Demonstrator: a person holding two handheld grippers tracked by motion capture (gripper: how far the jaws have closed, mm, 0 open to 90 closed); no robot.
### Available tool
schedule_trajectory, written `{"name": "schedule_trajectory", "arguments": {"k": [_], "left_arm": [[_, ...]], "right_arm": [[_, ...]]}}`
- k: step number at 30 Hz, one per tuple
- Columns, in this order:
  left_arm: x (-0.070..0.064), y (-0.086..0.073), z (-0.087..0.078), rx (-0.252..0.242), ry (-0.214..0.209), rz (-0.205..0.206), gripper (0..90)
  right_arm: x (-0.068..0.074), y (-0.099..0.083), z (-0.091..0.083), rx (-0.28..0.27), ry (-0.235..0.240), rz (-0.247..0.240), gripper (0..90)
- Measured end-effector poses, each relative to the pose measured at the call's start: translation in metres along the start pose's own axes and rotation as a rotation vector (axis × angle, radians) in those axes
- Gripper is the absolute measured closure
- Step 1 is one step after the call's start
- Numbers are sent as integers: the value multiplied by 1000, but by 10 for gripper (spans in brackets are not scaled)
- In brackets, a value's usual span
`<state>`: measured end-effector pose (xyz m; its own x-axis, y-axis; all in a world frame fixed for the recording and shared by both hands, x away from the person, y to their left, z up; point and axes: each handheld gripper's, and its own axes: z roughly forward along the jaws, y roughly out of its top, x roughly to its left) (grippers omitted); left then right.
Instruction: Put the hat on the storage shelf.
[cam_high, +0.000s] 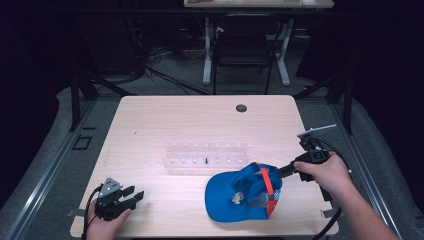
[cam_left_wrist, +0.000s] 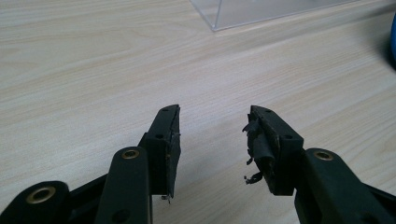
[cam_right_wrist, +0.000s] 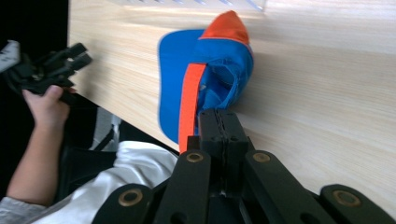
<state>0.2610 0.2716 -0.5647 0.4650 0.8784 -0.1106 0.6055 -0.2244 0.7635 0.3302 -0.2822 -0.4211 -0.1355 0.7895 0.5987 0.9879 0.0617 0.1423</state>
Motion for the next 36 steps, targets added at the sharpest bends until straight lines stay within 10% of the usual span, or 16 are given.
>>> {"name": "schedule_trajectory", "arguments": {"k": [20,36], "left_arm": [[0,0,0,-1,3,-1,542],[0,0,1,-1,3,-2,543]], "right_arm": [[26,8,-37,-93,208,-56,900],[52,13,-59,-140,263,-111,900]]}}
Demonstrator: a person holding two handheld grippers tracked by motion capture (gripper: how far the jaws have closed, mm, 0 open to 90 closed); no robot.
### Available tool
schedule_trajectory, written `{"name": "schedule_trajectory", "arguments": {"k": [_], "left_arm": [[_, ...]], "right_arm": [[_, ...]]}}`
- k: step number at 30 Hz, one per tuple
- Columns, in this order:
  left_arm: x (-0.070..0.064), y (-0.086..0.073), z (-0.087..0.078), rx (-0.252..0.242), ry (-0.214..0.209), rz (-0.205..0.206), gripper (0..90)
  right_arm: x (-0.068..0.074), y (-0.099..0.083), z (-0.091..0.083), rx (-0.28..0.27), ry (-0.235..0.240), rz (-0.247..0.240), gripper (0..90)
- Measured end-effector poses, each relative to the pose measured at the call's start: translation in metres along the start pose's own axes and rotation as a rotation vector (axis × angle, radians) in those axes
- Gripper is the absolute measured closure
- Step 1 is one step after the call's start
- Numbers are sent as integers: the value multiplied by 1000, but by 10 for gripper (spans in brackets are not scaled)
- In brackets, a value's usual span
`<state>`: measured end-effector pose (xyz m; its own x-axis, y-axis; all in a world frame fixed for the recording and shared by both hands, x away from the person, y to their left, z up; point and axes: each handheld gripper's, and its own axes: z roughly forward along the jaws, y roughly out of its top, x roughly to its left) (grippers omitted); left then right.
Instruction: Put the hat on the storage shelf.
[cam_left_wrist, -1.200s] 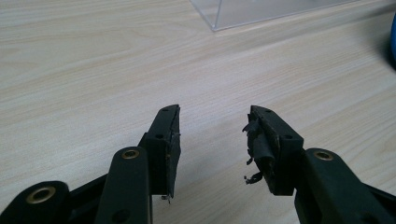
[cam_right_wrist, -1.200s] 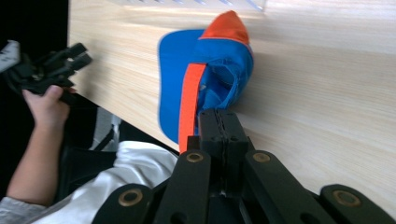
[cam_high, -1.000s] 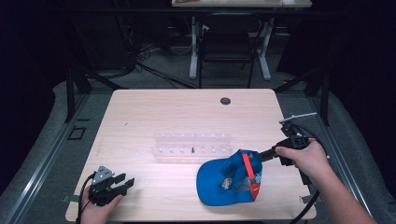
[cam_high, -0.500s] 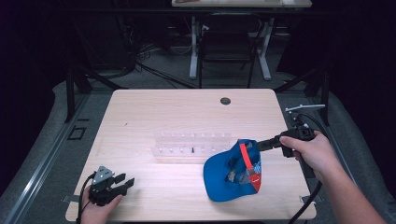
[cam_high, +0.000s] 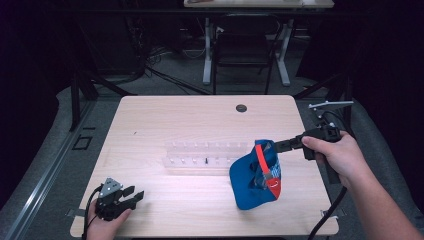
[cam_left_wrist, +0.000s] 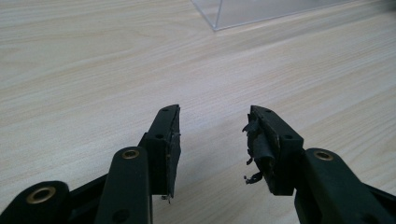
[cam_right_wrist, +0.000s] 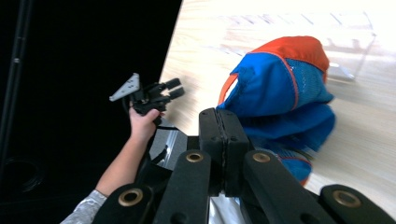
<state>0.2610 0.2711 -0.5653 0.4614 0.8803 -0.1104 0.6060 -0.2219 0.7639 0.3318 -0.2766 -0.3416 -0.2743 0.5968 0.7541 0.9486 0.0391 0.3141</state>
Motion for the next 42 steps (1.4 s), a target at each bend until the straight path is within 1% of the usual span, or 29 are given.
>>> {"name": "schedule_trajectory", "arguments": {"k": [4,7,11,18,20,22,25,27,30,32,34,38,39,42], "left_arm": [[0,0,0,1,0,-1,543],[0,0,0,5,-2,-2,545],[-1,0,1,0,-7,-2,545],[0,0,0,1,-5,-3,544],[0,0,1,-1,-6,-4,544],[0,0,1,0,-8,-6,546],[0,0,1,2,-10,-8,550],[0,0,1,2,-12,-8,551],[0,0,1,0,-13,-8,550],[0,1,0,7,-17,-6,543],[0,1,0,2,-15,-5,536],[0,1,0,-2,-18,-4,535],[0,1,0,4,-20,-2,535],[0,1,0,-4,-19,-4,535]], "right_arm": [[10,4,0,-5,15,-18,900],[15,7,1,-13,28,-21,900],[19,12,2,-12,41,-24,900],[24,20,-2,-48,78,-12,900],[26,22,-2,-65,83,-11,900],[29,24,-3,-68,80,-20,900],[33,27,-2,-75,93,-20,900],[36,30,-2,-79,89,-23,900],[40,34,-1,-86,96,-28,900],[43,37,-1,-98,107,-30,900],[46,40,0,-107,115,-32,900],[50,47,4,-117,114,-31,900],[51,48,5,-117,115,-31,900],[55,53,8,-122,126,-33,900]]}}
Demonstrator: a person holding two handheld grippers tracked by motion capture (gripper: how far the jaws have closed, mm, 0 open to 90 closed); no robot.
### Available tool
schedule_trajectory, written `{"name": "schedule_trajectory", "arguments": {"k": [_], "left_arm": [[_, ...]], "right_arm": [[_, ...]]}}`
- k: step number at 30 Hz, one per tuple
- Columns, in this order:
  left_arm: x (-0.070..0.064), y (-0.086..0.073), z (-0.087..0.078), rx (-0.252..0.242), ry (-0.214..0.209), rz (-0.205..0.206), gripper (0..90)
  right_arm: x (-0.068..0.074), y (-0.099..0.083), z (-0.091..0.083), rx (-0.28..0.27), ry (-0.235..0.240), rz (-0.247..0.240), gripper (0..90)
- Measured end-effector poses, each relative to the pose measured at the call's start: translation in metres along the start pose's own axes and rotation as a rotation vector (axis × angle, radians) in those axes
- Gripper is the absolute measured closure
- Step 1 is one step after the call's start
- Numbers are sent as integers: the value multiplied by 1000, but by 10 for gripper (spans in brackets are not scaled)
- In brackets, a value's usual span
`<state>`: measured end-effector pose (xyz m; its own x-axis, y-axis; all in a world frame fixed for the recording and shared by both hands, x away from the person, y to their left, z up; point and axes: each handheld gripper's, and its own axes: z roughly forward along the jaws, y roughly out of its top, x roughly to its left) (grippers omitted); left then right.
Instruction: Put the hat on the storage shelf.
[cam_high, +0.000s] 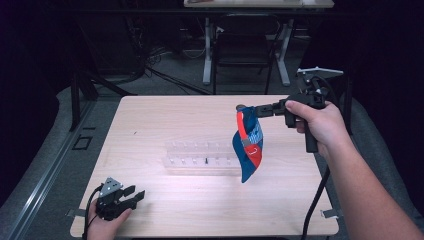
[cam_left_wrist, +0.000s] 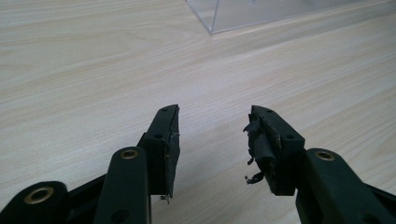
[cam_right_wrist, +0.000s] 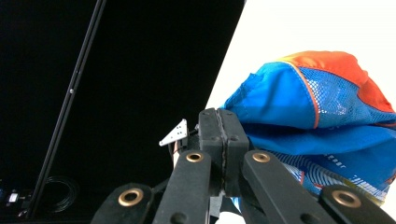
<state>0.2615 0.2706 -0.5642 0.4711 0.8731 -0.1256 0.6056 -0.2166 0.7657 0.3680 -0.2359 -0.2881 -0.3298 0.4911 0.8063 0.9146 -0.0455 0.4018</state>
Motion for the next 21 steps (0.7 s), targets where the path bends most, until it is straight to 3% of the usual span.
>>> {"name": "schedule_trajectory", "arguments": {"k": [4,10,15,17,21], "left_arm": [[-1,1,-1,9,-3,4,536],[-6,3,0,-17,-24,0,538],[-16,15,-2,-39,-46,34,538],[-22,23,-3,-46,-74,46,551],[-37,39,2,-68,-95,117,567]], "right_arm": [[7,6,4,-10,9,-3,900],[16,13,9,-25,20,-13,900],[21,18,15,-25,33,-22,900],[23,21,22,-21,38,-24,900],[24,23,28,-23,45,-23,900]]}}
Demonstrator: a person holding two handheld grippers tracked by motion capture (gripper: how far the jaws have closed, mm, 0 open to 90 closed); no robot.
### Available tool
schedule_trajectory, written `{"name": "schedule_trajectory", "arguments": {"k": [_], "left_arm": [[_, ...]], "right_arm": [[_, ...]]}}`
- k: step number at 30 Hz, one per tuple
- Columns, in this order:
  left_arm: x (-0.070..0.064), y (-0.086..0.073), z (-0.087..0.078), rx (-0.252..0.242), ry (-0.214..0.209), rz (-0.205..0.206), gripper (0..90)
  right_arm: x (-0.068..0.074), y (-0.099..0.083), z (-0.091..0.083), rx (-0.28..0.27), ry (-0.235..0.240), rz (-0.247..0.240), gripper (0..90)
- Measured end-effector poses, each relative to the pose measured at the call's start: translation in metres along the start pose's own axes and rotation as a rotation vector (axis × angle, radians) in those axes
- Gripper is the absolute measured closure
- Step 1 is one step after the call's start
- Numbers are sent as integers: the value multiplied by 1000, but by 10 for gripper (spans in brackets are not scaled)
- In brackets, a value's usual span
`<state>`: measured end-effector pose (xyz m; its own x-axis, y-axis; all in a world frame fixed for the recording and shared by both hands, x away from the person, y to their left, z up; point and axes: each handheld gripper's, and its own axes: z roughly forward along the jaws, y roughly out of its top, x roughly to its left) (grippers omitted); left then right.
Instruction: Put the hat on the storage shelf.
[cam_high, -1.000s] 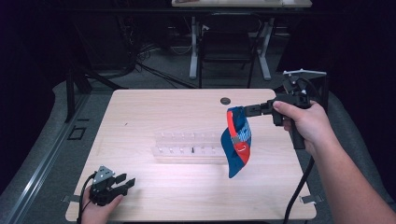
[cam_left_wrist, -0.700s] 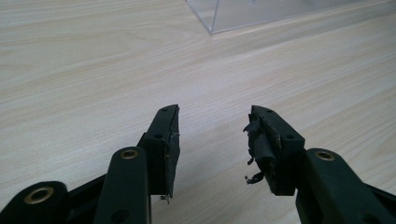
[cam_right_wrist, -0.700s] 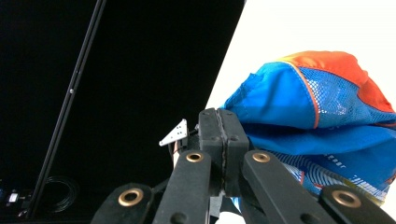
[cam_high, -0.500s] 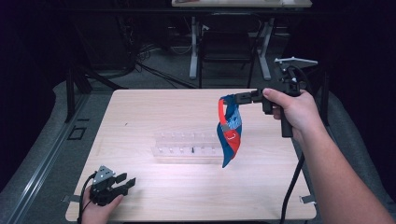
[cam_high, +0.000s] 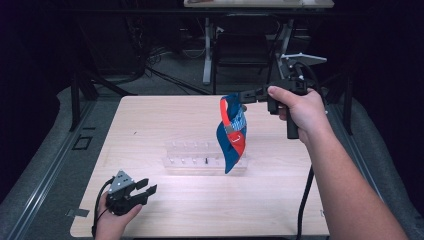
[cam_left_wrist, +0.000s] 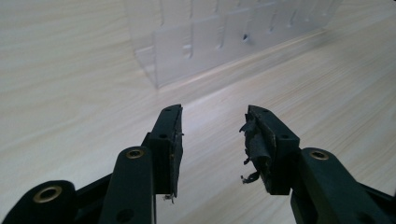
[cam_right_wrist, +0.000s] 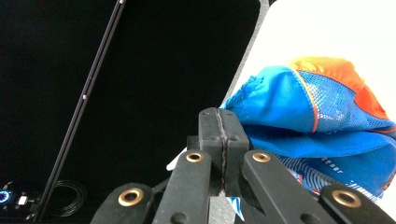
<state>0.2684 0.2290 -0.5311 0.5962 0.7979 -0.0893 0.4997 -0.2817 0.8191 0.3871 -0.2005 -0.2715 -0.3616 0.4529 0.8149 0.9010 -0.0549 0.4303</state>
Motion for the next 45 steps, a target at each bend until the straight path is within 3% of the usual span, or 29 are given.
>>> {"name": "schedule_trajectory", "arguments": {"k": [2,11,24,31,41,45], "left_arm": [[-9,10,9,-12,-13,29,567],[-26,18,26,-3,-54,59,566],[-29,25,29,-10,-60,65,566],[-31,30,32,-15,-61,67,564],[-44,43,40,-23,-79,86,558],[-54,53,46,-19,-92,116,557]], "right_arm": [[1,1,4,0,7,3,900],[0,6,23,11,19,5,900],[6,14,51,35,53,0,900],[8,16,64,42,45,-2,900],[0,14,66,43,22,3,900],[-4,12,65,42,20,11,900]]}}
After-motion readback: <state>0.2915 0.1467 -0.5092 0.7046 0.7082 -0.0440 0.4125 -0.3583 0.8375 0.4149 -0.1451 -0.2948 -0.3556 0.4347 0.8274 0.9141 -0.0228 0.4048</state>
